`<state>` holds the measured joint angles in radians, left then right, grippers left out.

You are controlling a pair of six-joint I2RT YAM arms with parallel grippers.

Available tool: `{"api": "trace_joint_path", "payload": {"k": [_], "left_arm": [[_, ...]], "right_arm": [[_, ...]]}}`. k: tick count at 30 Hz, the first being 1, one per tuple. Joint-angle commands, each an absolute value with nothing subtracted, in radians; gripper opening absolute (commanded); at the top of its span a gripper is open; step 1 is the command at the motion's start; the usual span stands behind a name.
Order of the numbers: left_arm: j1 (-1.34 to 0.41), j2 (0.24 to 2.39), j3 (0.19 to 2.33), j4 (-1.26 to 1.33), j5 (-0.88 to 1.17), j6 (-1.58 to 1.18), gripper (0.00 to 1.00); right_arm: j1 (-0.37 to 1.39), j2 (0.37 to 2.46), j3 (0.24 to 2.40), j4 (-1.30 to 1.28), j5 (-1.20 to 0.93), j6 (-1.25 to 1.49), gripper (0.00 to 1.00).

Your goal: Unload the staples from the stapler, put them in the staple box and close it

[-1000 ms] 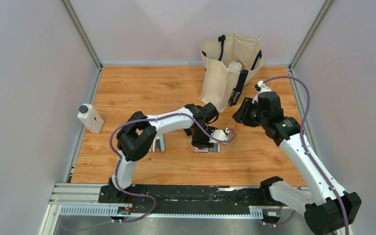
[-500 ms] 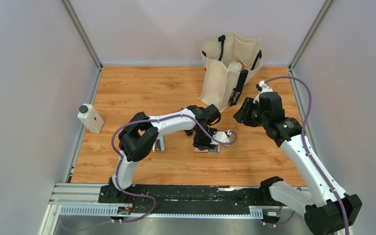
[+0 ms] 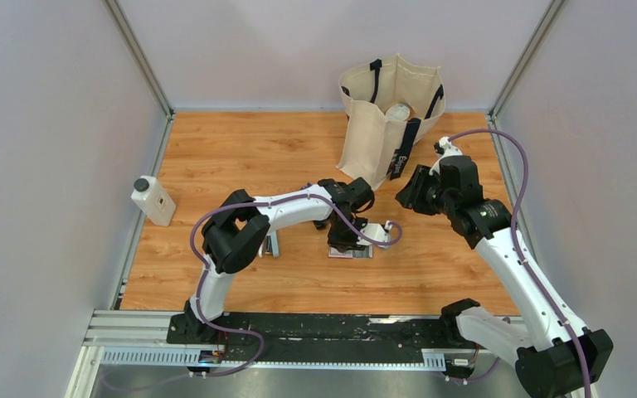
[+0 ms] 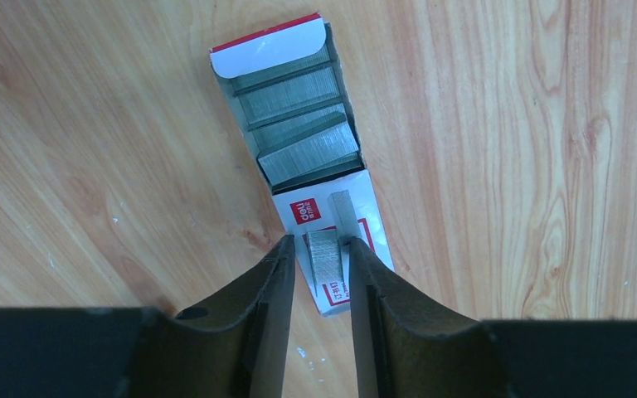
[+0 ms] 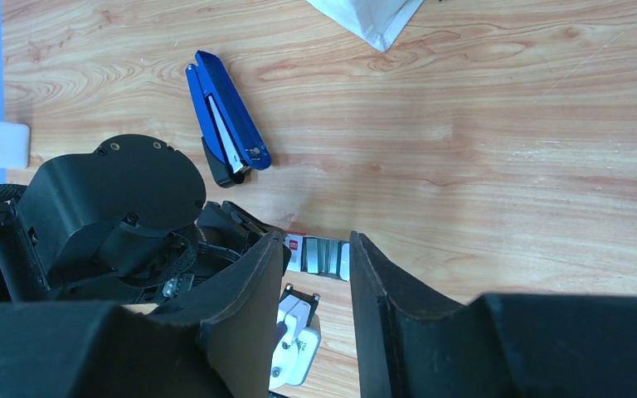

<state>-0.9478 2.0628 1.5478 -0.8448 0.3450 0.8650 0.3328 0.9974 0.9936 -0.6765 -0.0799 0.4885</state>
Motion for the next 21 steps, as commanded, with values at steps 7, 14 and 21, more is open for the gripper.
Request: {"api": "trace_joint_path", "payload": {"k": [7,14,21], "left_arm": [[-0.962,2.071,1.592,-0.847,0.325,0.844,0.29],[-0.962,2.039,1.635,-0.844,0.304,0.79,0.25],[-0.93,1.941,1.745,-0.883,0.354,0.669,0.23]], "right_arm": [[0.33,0.977,0.986,-0.653,-0.089,0.477,0.38],[0.328,0.973,0.989,-0.655,-0.091,0.479,0.38],[0.325,0.963,1.002,-0.649,-0.089,0.482,0.38]]}}
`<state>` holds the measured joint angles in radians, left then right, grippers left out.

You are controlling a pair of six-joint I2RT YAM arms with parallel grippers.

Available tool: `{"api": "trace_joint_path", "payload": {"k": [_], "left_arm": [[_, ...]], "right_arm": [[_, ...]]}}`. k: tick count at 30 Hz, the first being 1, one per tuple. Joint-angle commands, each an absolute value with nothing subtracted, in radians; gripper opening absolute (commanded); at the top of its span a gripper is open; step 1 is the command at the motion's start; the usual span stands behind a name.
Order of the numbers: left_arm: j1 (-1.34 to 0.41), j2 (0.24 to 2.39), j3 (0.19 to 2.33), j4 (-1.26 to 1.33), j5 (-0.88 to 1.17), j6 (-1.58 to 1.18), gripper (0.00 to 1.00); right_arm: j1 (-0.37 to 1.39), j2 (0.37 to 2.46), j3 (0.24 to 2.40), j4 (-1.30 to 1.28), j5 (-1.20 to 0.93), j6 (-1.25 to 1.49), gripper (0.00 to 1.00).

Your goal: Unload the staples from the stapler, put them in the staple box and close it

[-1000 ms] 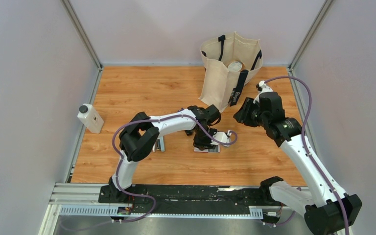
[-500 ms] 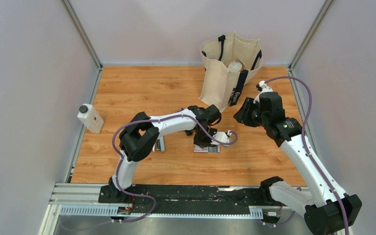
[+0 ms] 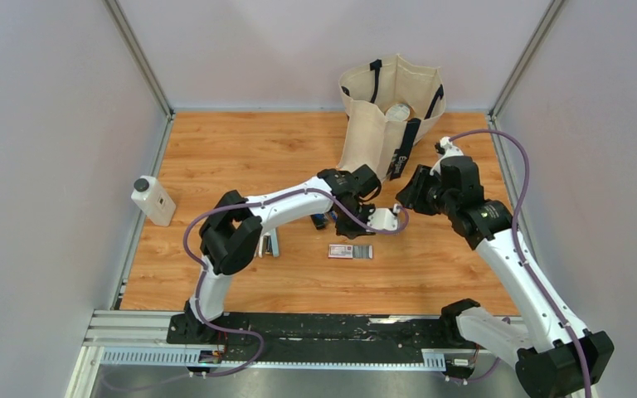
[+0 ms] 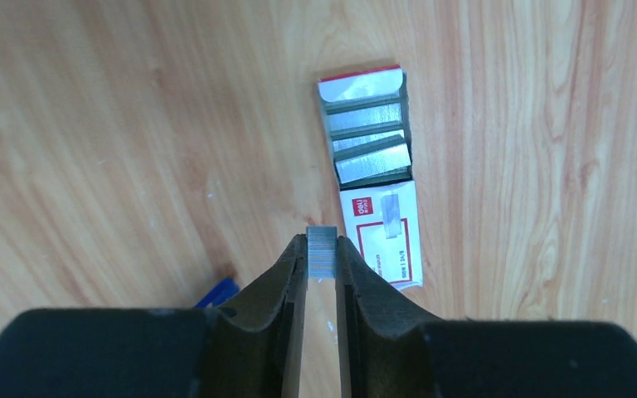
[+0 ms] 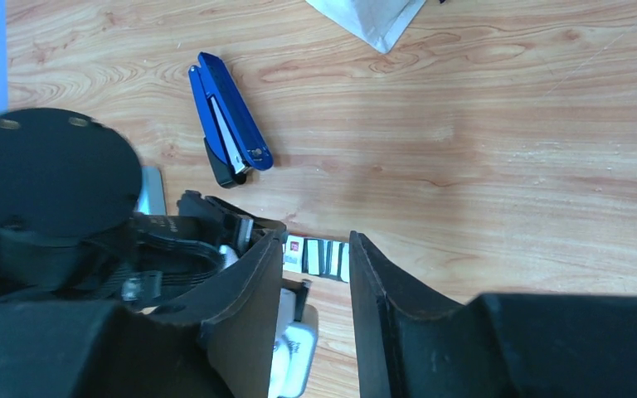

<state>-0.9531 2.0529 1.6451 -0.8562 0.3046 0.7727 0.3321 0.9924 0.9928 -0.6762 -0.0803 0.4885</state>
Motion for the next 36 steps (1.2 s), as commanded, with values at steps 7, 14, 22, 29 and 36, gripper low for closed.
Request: {"api": "trace_joint_path", "payload": {"k": [7,14,22,29,36], "left_arm": [[-0.694,1.824,1.826,-0.694,0.82,0.156,0.23],[-0.539,1.704,1.531,0.097,1.081,-0.597,0.24],[-0.508,1.678,1.339,0.853,1.083,-1.247,0.27],[-0.508,1.628,1.27,0.96,1.039,-1.335,0.24],[-0.508,1.606,1.25,1.014,1.014,-1.379,0.21]], "right_arm": [[0.324,0.908,0.986,-0.574,-0.173,0.482,0.49],[0.322,0.897,1.006,-0.479,-0.323,0.498,0.57],[0.322,0.911,1.02,-0.221,-0.584,0.629,0.6],[0.321,0.951,1.054,-0.034,-0.676,0.768,0.6],[0.321,0.997,1.054,0.12,-0.71,0.868,0.59]]}}
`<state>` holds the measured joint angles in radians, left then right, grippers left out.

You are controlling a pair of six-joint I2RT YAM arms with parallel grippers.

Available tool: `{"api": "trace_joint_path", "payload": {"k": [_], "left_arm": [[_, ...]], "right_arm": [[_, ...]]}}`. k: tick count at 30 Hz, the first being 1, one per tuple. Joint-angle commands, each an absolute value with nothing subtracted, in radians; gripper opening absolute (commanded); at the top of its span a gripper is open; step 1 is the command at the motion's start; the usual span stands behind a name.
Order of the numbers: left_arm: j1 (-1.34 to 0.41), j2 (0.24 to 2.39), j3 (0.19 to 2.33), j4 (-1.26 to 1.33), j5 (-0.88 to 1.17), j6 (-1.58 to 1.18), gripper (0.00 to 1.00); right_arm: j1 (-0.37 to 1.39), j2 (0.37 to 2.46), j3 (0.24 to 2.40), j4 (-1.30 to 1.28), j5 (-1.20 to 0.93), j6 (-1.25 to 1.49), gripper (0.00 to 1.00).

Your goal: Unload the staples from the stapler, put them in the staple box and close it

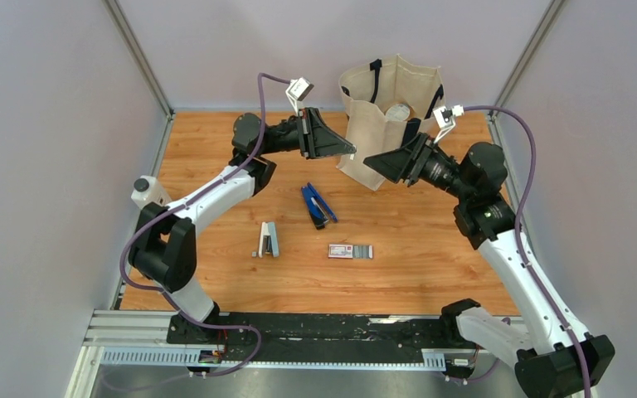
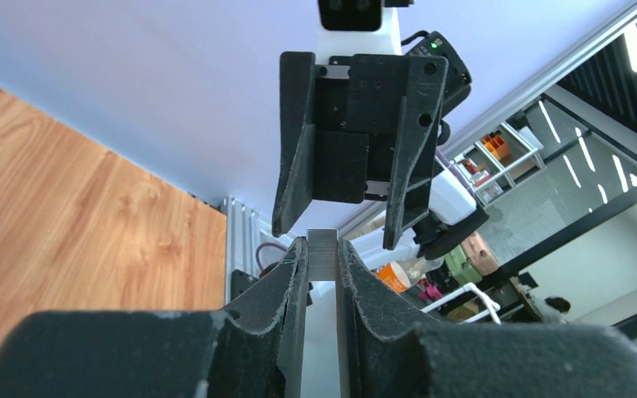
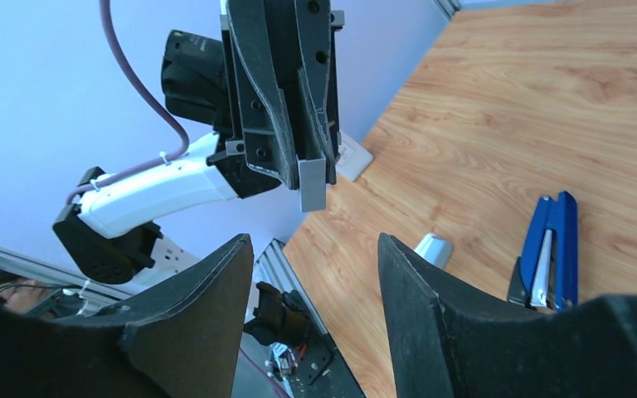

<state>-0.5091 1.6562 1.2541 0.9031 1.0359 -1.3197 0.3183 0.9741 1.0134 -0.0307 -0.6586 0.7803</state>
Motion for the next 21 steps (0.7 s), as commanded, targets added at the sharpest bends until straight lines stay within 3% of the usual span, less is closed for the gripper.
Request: {"api": "trace_joint_path", "payload": {"k": [1,21], "left_arm": [[-0.508,1.605,1.25,1.025,1.012,-1.384,0.2],[-0.535,1.608,1.221,1.086,0.939,-1.43,0.15]], "right_arm": [[0.321,1.002,1.051,0.133,-0.715,0.879,0.59],[0.407,1.071,1.069,0.19,-0.661,0.873,0.51]]}}
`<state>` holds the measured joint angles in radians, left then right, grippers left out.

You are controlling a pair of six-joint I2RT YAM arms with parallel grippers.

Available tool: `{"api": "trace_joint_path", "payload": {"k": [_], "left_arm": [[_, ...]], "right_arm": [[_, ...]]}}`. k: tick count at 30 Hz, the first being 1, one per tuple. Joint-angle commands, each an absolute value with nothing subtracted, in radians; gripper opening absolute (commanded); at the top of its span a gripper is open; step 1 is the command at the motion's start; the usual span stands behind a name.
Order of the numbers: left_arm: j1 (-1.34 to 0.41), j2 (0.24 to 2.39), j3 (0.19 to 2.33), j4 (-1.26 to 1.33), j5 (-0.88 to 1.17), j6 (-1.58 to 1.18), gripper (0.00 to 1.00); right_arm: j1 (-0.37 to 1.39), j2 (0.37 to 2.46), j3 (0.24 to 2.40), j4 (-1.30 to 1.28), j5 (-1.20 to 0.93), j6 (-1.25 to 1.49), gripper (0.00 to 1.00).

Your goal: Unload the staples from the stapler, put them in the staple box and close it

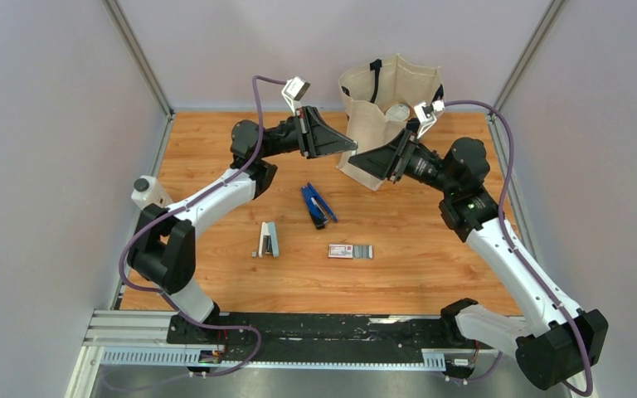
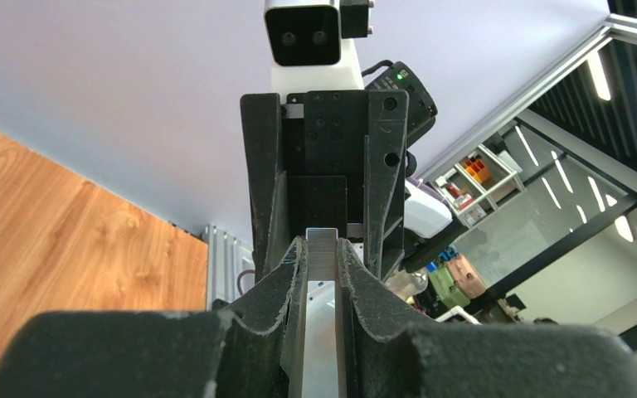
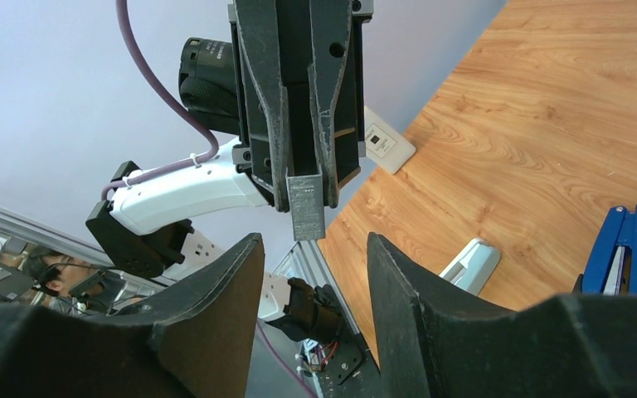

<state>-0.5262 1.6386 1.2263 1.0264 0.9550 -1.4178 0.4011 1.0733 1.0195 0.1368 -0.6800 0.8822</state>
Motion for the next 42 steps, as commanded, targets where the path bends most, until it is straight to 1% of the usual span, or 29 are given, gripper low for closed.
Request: {"api": "trace_joint_path", "payload": {"k": [1,10,17,32,33,35,37,38,40,41,42], "left_arm": [[-0.537,1.605,1.22,1.088,0.937,-1.43,0.15],[-0.538,1.605,1.21,1.077,0.937,-1.419,0.13],[-0.538,1.609,1.21,1.075,0.936,-1.414,0.13],[-0.54,1.6,1.201,1.068,0.943,-1.391,0.14],[-0.538,1.598,1.2,1.065,0.946,-1.384,0.15],[-0.538,1.595,1.2,1.045,0.957,-1.362,0.24],[-0.538,1.589,1.206,0.996,0.974,-1.324,0.44],[-0.535,1.586,1.21,0.965,0.979,-1.298,0.51],[-0.525,1.578,1.215,0.898,0.983,-1.252,0.74],[-0.516,1.574,1.218,0.856,0.985,-1.229,0.77],[-0.505,1.568,1.223,0.801,0.986,-1.198,0.77]], "right_arm": [[0.405,1.074,1.072,0.195,-0.658,0.874,0.51],[0.407,1.095,1.071,0.23,-0.661,0.916,0.35],[0.408,1.075,1.055,0.2,-0.649,0.905,0.27],[0.407,1.031,1.02,0.172,-0.618,0.896,0.13],[0.407,1.028,1.022,0.169,-0.617,0.893,0.11],[0.406,1.026,1.028,0.146,-0.609,0.881,0.11],[0.407,1.022,1.038,0.106,-0.606,0.861,0.11],[0.407,1.023,1.048,0.08,-0.604,0.845,0.12],[0.407,1.028,1.06,0.005,-0.604,0.813,0.12],[0.405,1.029,1.065,-0.046,-0.604,0.795,0.12],[0.406,1.029,1.065,-0.092,-0.603,0.775,0.12]]}}
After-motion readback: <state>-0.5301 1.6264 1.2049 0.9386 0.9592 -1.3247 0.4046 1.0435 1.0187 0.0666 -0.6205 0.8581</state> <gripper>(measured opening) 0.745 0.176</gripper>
